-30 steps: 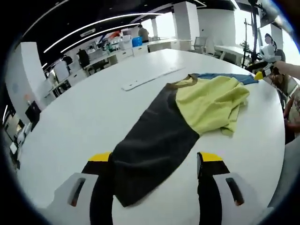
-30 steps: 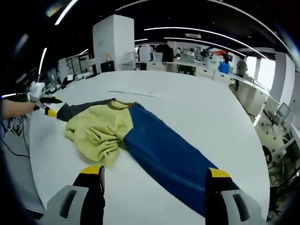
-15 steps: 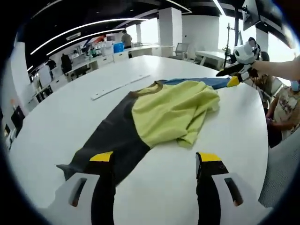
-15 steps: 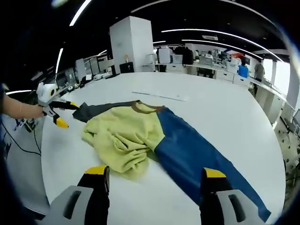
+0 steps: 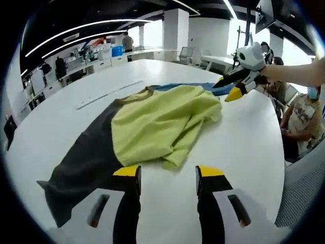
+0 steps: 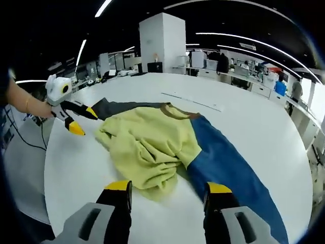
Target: Fold the garment on the visible template until the final outline fits inside the template.
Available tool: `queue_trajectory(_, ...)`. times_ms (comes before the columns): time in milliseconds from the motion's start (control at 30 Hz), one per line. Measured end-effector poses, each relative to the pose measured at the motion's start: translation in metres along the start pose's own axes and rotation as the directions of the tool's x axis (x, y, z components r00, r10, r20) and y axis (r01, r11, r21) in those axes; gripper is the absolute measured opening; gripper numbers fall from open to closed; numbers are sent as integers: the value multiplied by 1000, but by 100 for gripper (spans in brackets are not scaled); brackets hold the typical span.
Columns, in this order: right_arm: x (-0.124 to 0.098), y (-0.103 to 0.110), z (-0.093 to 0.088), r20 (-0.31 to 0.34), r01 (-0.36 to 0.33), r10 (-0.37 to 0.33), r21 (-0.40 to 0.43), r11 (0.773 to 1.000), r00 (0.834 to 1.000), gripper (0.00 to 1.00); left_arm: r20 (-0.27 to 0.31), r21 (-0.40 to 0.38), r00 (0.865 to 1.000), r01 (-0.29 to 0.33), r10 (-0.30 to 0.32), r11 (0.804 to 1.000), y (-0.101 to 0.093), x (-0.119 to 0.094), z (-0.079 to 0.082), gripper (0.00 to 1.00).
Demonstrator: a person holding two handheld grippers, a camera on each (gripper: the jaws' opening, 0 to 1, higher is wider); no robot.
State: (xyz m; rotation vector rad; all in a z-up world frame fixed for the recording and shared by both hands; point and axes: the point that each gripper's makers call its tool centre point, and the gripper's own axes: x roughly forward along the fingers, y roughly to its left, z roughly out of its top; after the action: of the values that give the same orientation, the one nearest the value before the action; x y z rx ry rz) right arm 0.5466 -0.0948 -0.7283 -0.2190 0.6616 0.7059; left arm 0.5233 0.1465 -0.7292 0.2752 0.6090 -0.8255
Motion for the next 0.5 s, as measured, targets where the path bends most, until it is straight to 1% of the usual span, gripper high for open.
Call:
queue_trajectory(67, 3, 3, -2, -6, -10, 10, -12, 1000, 1000, 46, 14, 33, 1000, 5, -6, 999, -3, 4, 2, 31)
queue_trajectory(133, 6, 3, -3, -12, -8, 8, -30, 1000, 1000, 41, 25, 40, 1000, 7, -8, 999, -5, 8, 4, 26)
queue_trajectory(167, 7, 4, -5, -20, -6, 5, -54, 999, 1000, 37, 23, 38, 1000, 12, -13, 999, -7, 12, 4, 24)
queue_trajectory(233, 9, 4, -6, -25, -4, 2, -69, 998, 1000, 31, -9, -9, 1000, 24, -25, 1000, -9, 15, -1, 21)
queue_trajectory(300, 11, 6, -5, -22, -14, 12, -74, 997, 1000, 27, -1, 0, 1000, 19, -19, 1000, -9, 19, -2, 18)
queue_trajectory(367, 13, 8, -6, -24, -24, 22, -75, 997, 999, 21, -10, 5, 1000, 14, -14, 1000, -9, 21, -4, 14)
queue_trajectory(433, 16, 9, -8, -33, -29, 27, -83, 996, 999, 18, -10, 2, 1000, 12, -12, 1000, -9, 22, -4, 10)
queue_trajectory(500, 19, 12, -10, -43, -42, 39, -66, 997, 998, 13, -16, -33, 1000, 21, -21, 999, -11, 25, -4, 7)
